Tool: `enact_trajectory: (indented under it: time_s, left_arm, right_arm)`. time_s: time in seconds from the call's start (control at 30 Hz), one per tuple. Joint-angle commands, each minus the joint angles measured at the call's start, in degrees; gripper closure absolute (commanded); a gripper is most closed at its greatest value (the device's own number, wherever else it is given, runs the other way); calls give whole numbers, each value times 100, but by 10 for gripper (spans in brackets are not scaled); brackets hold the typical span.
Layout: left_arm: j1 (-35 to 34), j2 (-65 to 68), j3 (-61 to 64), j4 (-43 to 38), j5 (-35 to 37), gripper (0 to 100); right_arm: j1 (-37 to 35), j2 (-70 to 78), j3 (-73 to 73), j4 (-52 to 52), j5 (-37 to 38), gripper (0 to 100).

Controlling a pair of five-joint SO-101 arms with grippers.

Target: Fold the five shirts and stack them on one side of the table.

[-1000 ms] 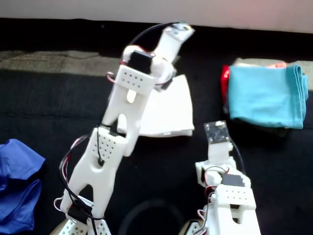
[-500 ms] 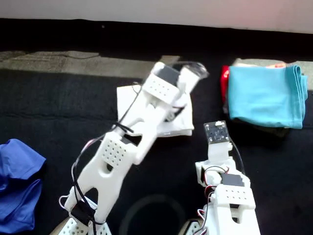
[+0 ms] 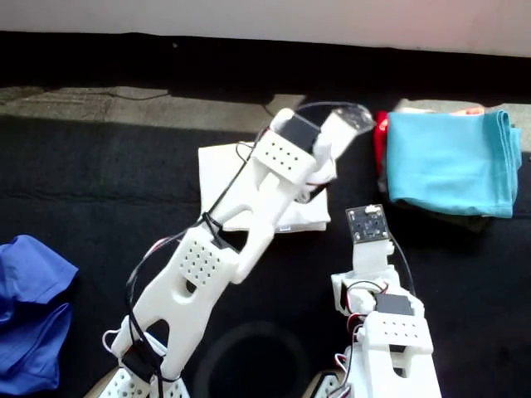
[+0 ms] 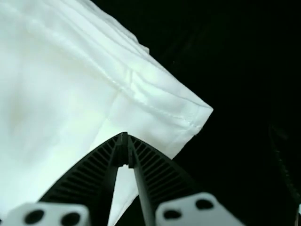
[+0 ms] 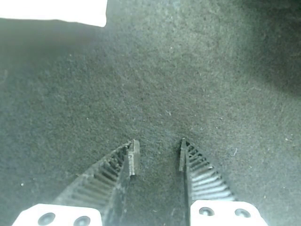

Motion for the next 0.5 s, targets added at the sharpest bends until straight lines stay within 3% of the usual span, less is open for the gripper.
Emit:
enact_trajectory:
  time_s: [0.0, 0.27, 0.47]
  left_arm:
    - [-637, -435, -532, 79, 44, 991]
    - [-2053, -365, -488, -88, 44, 991]
    - [-2237, 145, -523, -589, 44, 991]
  right_arm:
    - [145, -22, -224, 321, 0, 850]
    - [31, 48, -2976, 1851, -818, 873]
    - [-1191, 549, -4013, 1780, -879, 996]
